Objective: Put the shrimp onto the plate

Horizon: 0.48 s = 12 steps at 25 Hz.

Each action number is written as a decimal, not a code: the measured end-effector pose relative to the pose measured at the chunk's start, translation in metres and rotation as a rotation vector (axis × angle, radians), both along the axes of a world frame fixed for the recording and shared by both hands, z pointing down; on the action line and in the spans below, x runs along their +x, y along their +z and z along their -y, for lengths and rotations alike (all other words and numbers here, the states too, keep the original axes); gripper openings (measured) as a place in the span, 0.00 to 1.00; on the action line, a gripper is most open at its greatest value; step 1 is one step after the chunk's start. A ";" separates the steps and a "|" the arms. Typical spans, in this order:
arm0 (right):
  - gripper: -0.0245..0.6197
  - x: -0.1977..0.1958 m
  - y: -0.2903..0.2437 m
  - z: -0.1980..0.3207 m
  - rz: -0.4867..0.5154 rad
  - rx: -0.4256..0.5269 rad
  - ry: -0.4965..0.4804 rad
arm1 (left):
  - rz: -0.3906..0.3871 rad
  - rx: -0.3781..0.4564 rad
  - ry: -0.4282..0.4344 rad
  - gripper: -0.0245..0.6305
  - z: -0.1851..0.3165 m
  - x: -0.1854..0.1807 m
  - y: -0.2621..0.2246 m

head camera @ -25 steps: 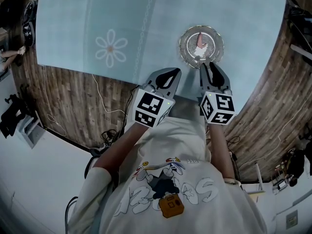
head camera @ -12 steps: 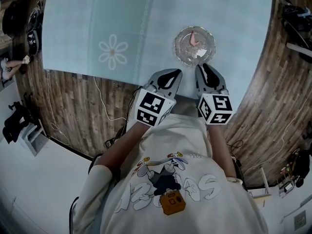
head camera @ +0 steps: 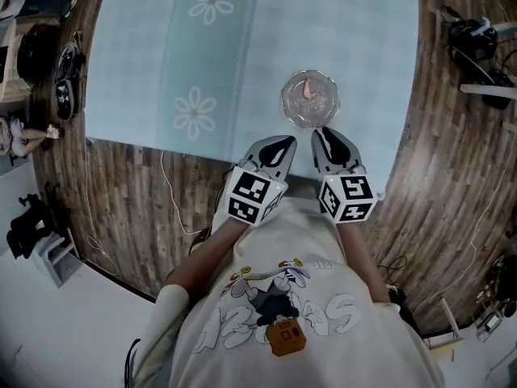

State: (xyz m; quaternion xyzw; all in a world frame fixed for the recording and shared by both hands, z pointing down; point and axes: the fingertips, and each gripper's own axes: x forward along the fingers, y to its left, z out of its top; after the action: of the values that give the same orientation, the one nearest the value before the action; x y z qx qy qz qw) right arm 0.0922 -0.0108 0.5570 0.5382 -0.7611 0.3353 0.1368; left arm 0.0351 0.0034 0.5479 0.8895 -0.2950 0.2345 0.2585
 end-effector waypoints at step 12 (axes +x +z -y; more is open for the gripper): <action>0.19 -0.008 -0.066 -0.001 0.035 0.118 -0.012 | -0.043 0.110 -0.007 0.05 0.006 -0.001 -0.060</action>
State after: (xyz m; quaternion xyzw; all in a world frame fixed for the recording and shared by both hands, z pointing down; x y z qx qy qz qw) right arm 0.0843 -0.0103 0.4913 0.5348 -0.7851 0.2982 0.0933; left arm 0.0343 -0.0023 0.4881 0.9060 -0.3050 0.1979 0.2166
